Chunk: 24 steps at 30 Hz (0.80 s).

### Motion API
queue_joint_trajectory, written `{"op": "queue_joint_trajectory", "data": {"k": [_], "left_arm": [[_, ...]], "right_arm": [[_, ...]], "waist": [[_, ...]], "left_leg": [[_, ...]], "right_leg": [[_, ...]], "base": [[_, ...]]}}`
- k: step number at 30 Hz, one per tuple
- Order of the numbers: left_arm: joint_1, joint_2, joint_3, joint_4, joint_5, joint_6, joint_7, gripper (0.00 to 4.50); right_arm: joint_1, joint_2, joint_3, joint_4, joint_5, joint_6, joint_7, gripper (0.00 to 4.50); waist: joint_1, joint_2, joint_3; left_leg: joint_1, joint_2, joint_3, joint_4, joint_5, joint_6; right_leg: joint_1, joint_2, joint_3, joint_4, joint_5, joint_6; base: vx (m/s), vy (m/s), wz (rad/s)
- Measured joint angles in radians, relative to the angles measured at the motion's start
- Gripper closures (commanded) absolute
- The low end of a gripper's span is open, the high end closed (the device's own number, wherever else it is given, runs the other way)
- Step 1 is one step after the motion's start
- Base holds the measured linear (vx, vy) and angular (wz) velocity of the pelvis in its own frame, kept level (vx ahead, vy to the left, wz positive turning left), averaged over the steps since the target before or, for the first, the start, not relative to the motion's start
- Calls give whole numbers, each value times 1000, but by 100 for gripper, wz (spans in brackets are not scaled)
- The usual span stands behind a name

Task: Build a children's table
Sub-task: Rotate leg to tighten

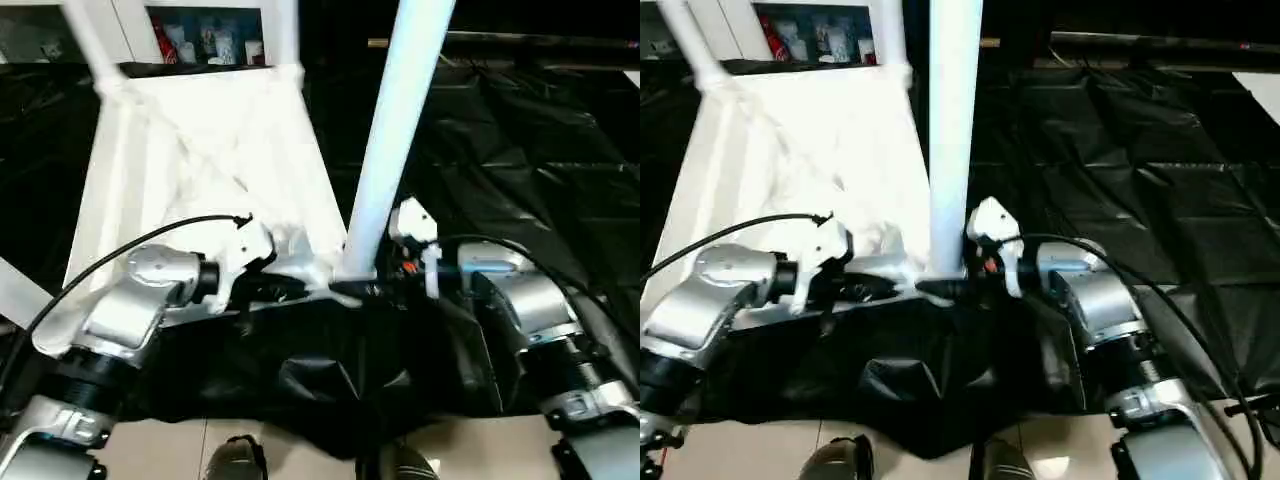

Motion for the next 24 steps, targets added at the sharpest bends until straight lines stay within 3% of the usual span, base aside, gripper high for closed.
{"op": "queue_joint_trajectory", "data": {"k": [1, 5, 7, 14, 21, 24], "left_arm": [[0, 5, 0, 0, -1, -3, -9, 450], [0, 11, 0, 0, -1, -9, -25, 450], [0, 12, 0, 0, -1, -9, -26, 450], [-8, -27, 4, 9, 15, 9, 49, 450], [-97, -176, 45, 112, 75, 94, 321, 450], [-116, -213, 48, 130, 91, 101, 395, 450]], "right_arm": [[0, 0, 0, 0, 0, 0, 7, 125], [-4, -1, 2, 3, 2, 5, 12, 144], [-4, 1, 2, 3, 3, 5, 12, 176], [18, 41, -27, 3, 1, 18, -82, 187], [11, 276, -171, 76, -59, 5, -593, 188], [-4, 347, -197, 93, -80, -1, -753, 188]], "waist": [[0, 0, 0], [-1, -1, 0], [-1, -1, 0], [-3, -1, 0], [-23, -1, -2], [-24, 0, -2]], "left_leg": [[0, 0, 0, 0, 0, 0], [0, 0, 0, 0, 0, 0], [0, 0, 0, 0, 0, 0], [1, 0, 0, 1, 0, 0], [4, 0, -1, 2, 1, -1], [4, 0, -1, 0, 1, -1]], "right_leg": [[0, 0, 0, 0, 0, 0], [0, 0, 0, 0, 0, 0], [0, 0, 0, 0, 0, 0], [0, 0, 0, 1, 1, -1], [1, 1, 1, 1, 2, -1], [0, 1, 1, 0, 1, 0]], "base": [[0, 0, 0], [0, 0, 0], [0, 0, 0], [0, 0, 0], [0, 0, 0], [0, 0, 0]]}}
